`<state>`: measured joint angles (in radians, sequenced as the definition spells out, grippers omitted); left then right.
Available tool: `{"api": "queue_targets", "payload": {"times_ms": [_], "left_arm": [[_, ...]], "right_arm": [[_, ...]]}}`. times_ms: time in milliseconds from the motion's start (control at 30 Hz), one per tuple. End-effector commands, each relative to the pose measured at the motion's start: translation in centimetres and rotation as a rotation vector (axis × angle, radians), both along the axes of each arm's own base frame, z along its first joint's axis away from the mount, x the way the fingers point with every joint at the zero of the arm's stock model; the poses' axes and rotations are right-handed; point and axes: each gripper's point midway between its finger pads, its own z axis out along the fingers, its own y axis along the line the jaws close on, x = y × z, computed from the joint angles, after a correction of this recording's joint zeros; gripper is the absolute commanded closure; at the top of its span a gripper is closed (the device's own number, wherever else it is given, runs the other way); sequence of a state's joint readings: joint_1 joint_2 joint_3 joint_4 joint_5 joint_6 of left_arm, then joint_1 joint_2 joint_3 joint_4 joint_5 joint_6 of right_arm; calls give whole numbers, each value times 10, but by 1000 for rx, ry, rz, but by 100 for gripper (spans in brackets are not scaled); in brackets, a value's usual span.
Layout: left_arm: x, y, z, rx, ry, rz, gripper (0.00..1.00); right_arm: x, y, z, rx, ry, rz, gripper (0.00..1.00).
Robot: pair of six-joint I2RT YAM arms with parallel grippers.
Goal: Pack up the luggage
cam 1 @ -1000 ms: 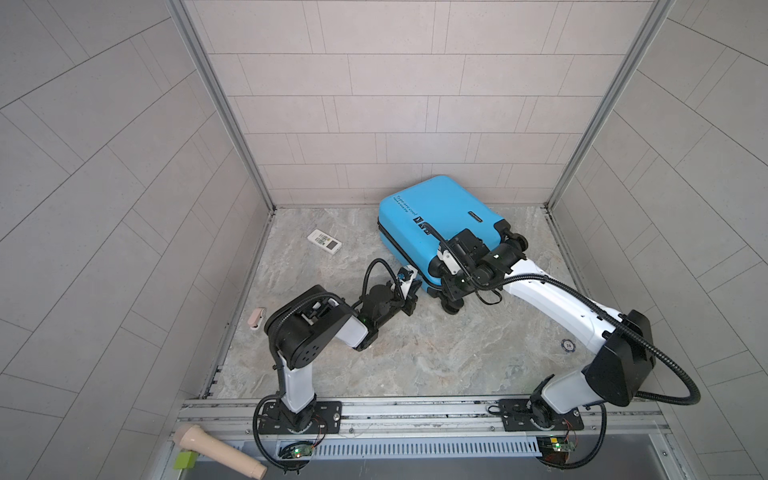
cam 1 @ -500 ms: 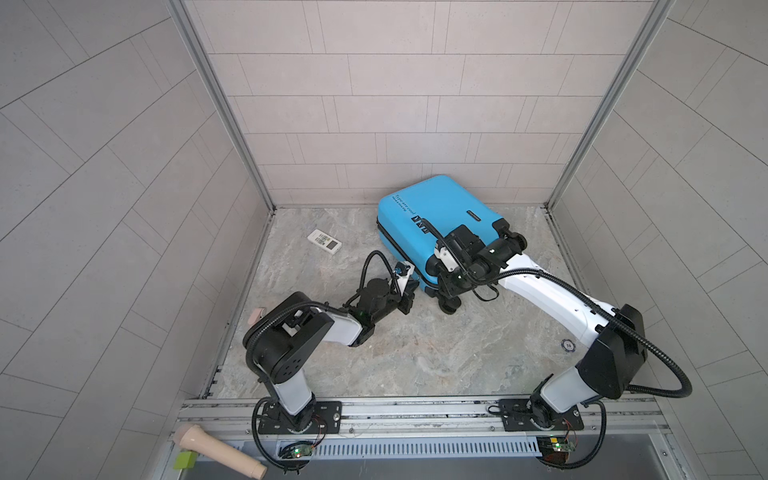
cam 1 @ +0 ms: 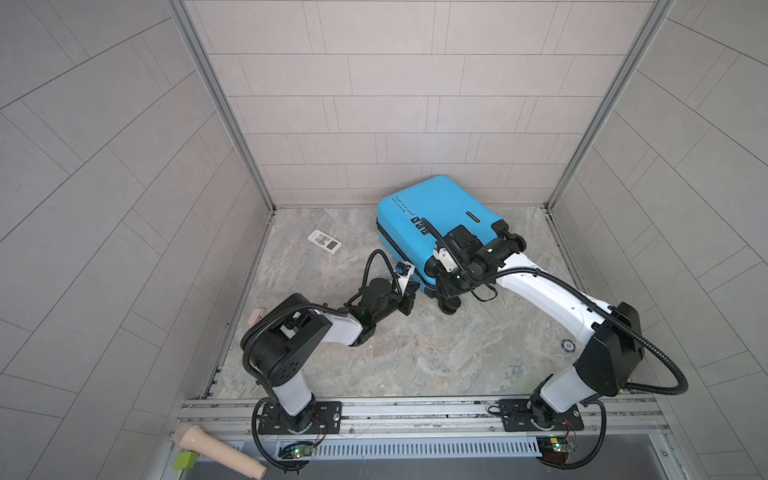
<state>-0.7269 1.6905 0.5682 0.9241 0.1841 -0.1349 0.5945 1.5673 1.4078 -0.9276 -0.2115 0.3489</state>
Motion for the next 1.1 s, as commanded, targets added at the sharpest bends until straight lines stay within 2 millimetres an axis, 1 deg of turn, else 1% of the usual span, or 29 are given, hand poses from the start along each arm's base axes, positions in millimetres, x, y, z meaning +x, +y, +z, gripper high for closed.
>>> {"api": "queue_targets", "payload": {"times_ms": [0, 67, 267, 433, 533, 733, 1067], "left_arm": [[-54, -53, 24, -53, -53, -273, 100], [-57, -55, 22, -41, -53, -277, 100], [-58, -49, 18, -40, -44, -256, 100], [-58, -46, 10, -32, -32, -245, 100], [-59, -44, 7, -30, -26, -238, 100], [-61, -41, 6, -28, -21, -237, 100], [-68, -39, 22, -34, -34, -260, 100]], "right_arm": [[47, 33, 50, 202, -205, -78, 100], [48, 32, 55, 203, -215, -79, 100], [45, 26, 77, 192, -259, -67, 100], [45, 21, 90, 176, -291, -57, 100], [45, 14, 92, 139, -307, -57, 100], [48, 8, 98, 93, -347, -42, 100], [65, 0, 94, -16, -382, -33, 100]]}}
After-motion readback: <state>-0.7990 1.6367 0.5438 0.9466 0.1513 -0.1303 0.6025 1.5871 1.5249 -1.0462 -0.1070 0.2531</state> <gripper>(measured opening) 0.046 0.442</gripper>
